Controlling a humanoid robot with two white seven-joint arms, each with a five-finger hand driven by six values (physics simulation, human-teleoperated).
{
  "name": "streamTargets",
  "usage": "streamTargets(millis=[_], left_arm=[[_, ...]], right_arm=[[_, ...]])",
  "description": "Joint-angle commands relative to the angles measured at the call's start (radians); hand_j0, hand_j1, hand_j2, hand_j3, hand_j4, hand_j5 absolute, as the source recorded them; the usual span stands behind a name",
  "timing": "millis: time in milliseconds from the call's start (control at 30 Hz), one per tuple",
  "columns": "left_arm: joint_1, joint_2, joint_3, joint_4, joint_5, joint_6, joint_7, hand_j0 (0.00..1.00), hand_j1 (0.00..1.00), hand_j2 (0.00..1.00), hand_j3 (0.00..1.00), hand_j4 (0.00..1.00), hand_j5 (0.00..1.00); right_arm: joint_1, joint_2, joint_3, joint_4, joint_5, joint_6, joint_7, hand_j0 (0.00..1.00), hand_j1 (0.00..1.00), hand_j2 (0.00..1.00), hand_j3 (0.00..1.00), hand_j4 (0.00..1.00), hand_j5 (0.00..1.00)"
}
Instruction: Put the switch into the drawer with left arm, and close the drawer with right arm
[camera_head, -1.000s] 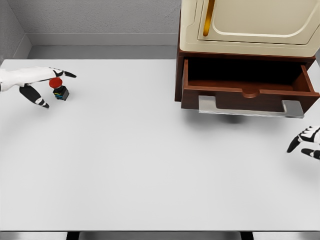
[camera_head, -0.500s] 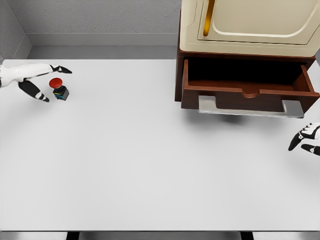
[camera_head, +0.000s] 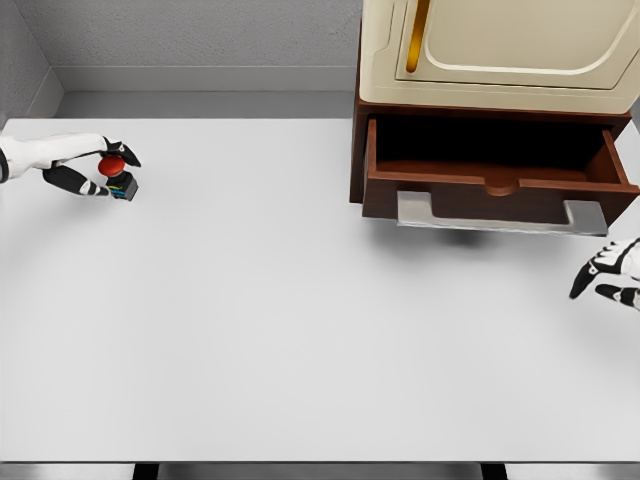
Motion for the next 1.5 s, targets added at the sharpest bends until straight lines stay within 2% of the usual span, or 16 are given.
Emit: streamTargets(millis=[0,67,133,300,367,600,700,900,967,1067,1167,1267,1467], left_arm=[[0.0,0.0,0.001,0.001,0.003,0.002,0.0,0.67,0.67,0.67,0.67,0.67,0.67],[0.0,-0.002,0.0,-0.001,0.003,0.002,0.0,0.64,0.64,0.64,0.64,0.64,0.64],[0.0,-0.002,-0.003,-0.007,0.003,0.002,-0.002,0.52,0.52,0.52,0.52,0.52,0.52],[0.0,-0.002,-0.003,-0.007,0.005,0.002,-0.002,0.5,0.5,0.5,0.5,0.5,0.5],[0.003,-0.003,-0.006,-0.007,0.005,0.002,-0.002,0.38,0.38,0.38,0.38,0.38,0.38],[0.002,0.0,-0.006,-0.01,0.006,0.002,0.0,0.38,0.38,0.38,0.38,0.38,0.38],[-0.021,0.007,-0.006,-0.015,0.012,0.002,-0.002,0.38,0.38,0.38,0.38,0.38,0.38],[-0.031,0.007,-0.006,-0.206,0.014,0.002,0.0,0.38,0.38,0.38,0.38,0.38,0.38],[-0.032,0.0,-0.006,-0.255,0.014,0.002,0.0,0.38,0.38,0.38,0.38,0.38,0.38],[-0.049,-0.043,-0.009,-0.278,0.014,0.002,0.0,0.38,0.38,0.38,0.38,0.38,0.38],[-0.051,-0.045,-0.009,-0.384,0.015,0.002,0.001,0.38,0.38,0.38,0.38,0.38,0.38],[-0.054,-0.095,-0.011,-0.401,0.012,0.002,0.0,0.37,0.37,0.37,0.37,0.37,0.37],[-0.1,-0.161,-0.013,-0.403,0.012,0.002,0.001,0.35,0.35,0.35,0.35,0.35,0.35]], right_arm=[[-0.003,-0.002,0.012,0.0,-0.006,0.003,0.0,0.49,0.49,0.49,0.49,0.49,0.49],[-0.008,-0.002,0.013,0.0,-0.006,0.003,0.0,0.49,0.49,0.49,0.49,0.49,0.49],[-0.006,-0.002,0.015,0.0,-0.006,0.003,0.0,0.49,0.49,0.49,0.49,0.49,0.49],[-0.006,-0.002,0.013,0.0,-0.006,0.003,0.0,0.49,0.49,0.49,0.49,0.49,0.49],[-0.006,-0.002,0.013,0.0,-0.007,0.003,0.0,0.49,0.49,0.49,0.49,0.49,0.49],[-0.012,0.001,0.013,0.0,-0.007,0.003,0.0,0.5,0.5,0.5,0.5,0.5,0.5],[-0.014,0.003,0.013,0.0,-0.007,0.003,0.0,0.5,0.5,0.5,0.5,0.5,0.5],[-0.017,0.004,0.013,0.0,-0.007,0.003,0.0,0.5,0.5,0.5,0.5,0.5,0.5],[-0.017,0.003,0.013,0.0,-0.007,0.003,0.0,0.5,0.5,0.5,0.5,0.5,0.5],[-0.017,0.003,0.013,0.0,-0.007,0.003,0.0,0.5,0.5,0.5,0.5,0.5,0.5],[-0.017,0.003,0.013,0.0,-0.007,0.003,0.0,0.5,0.5,0.5,0.5,0.5,0.5],[-0.017,0.003,0.013,0.0,-0.007,0.003,0.0,0.5,0.5,0.5,0.5,0.5,0.5],[-0.017,0.004,0.013,0.0,-0.007,0.003,0.0,0.51,0.51,0.51,0.51,0.51,0.51]])
